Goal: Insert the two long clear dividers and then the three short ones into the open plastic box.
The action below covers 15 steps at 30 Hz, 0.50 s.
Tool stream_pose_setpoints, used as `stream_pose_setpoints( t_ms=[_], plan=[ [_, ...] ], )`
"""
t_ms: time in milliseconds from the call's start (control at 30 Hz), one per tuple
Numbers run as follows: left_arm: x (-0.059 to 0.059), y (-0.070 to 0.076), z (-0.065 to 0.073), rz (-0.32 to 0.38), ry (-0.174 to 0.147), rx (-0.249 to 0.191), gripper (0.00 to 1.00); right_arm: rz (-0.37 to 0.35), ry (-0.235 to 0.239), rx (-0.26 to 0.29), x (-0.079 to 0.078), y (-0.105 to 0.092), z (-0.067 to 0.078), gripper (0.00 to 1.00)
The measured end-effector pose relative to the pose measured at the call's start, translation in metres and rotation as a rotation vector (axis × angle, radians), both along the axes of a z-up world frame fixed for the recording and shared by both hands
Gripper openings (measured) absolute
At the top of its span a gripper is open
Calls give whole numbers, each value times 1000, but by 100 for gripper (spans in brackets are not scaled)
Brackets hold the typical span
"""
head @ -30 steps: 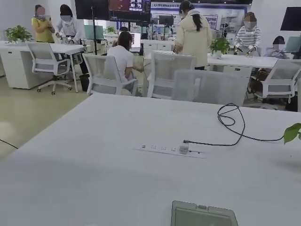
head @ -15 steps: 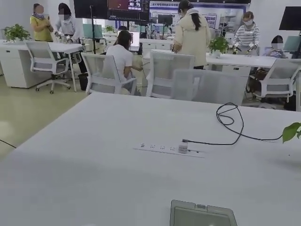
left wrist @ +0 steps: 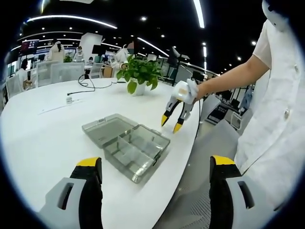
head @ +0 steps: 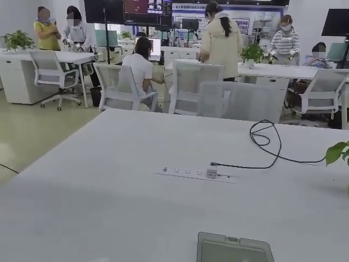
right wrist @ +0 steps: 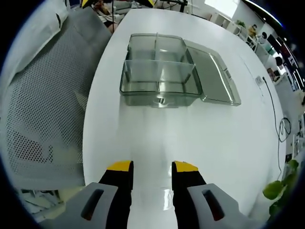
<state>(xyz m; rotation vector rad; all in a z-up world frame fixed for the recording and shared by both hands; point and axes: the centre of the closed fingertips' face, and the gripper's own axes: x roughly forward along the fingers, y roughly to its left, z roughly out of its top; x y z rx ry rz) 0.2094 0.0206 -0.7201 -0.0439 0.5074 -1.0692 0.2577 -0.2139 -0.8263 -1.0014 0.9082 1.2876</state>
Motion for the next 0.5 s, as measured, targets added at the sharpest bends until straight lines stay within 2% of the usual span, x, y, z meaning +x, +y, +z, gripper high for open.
stream_pose_setpoints(
  t_ms=[100, 267, 300, 333, 400, 500],
  plan=[
    [5, -1, 7, 20, 14, -33, 95, 6, -27, 28, 0, 10, 15, 33],
    [10, -11, 16, 27, 31, -54, 91, 14, -75, 63, -1, 28, 41, 33],
    [11, -14, 19, 32, 40, -73, 90, 17, -84, 69, -2, 31, 46, 33],
    [13, -18, 21, 43, 64, -94, 89, 21, -96, 76, -2, 36, 53, 33],
    [15, -24, 24, 52, 78, -120, 87, 25, -117, 86, -3, 44, 63, 33],
    [19, -37, 29, 74, 122, -175, 84, 37, -146, 114, -7, 61, 81, 33]
  ],
)
